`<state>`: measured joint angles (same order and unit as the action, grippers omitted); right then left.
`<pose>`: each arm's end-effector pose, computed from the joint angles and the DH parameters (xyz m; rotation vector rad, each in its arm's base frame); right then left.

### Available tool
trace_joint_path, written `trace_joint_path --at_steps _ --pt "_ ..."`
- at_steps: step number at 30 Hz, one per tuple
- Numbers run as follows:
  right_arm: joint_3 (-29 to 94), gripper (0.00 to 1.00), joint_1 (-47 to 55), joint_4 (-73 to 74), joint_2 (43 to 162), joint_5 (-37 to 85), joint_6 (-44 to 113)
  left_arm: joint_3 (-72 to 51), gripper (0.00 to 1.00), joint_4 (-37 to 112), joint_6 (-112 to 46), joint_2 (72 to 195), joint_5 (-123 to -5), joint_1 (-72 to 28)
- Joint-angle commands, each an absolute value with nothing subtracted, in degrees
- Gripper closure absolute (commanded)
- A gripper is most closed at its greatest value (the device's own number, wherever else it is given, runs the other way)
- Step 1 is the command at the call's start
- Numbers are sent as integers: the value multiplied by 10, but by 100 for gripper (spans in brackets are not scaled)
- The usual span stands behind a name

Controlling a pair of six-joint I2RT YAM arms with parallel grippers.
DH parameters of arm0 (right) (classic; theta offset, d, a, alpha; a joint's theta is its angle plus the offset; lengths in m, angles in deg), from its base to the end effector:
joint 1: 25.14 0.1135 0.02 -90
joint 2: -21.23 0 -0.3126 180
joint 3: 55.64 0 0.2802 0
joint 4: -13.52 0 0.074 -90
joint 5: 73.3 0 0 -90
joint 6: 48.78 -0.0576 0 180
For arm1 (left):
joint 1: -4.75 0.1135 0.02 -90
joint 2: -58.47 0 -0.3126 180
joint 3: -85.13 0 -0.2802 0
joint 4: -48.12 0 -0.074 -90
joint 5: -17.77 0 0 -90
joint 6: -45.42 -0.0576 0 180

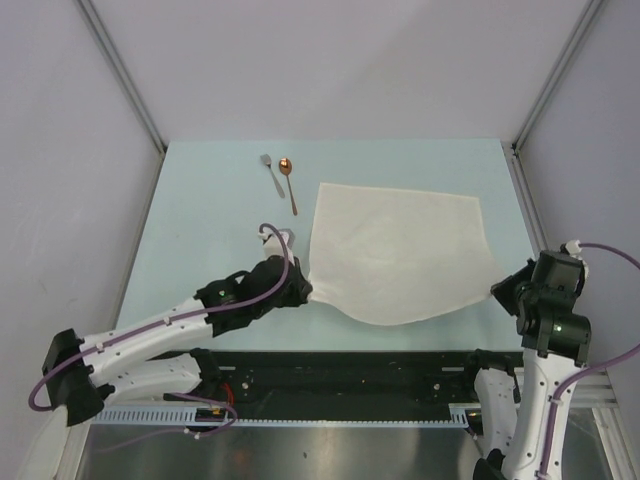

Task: Fold the napkin into a case and place the utensils inside
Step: Fold and flatten the napkin at the center of the board.

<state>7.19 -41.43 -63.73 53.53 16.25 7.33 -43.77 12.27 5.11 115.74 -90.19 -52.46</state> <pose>0.0837 -0.0249 0.3271 1.0170 2.1634 0.1358 0.1369 -0.1797 0.2601 -0.0107 2.3391 -0.6146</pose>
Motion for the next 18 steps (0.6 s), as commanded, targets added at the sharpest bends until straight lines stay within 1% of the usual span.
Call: trace_joint_path --at_steps 1,2,4,5,7,8,10,11,15,18 --pt "211 100 -407 -597 551 210 127 -329 100 156 -63 1115 -949 -526" --pt "235 100 -406 -597 559 224 130 -295 100 164 -107 1109 -952 -527" --pt "288 100 -404 -603 567 227 141 -260 100 184 -144 1096 -952 -526" --pt "338 100 -400 -611 575 220 142 -226 100 188 -177 1093 -948 -527" --pt "389 100 -394 -619 581 215 151 -192 100 193 -208 1087 -946 -527" --pt "435 100 -390 -621 583 206 154 -168 100 199 -231 1077 -944 -527" --pt "474 100 -382 -626 582 196 158 -153 100 221 -258 1064 -941 -527" --pt "515 100 -379 -627 583 186 160 -137 100 226 -265 1055 -943 -527" --pt "580 100 -361 -621 593 151 163 -93 100 227 -287 1057 -955 -527" --pt "581 100 -354 -595 603 133 161 -73 100 241 -302 1079 -961 -526"
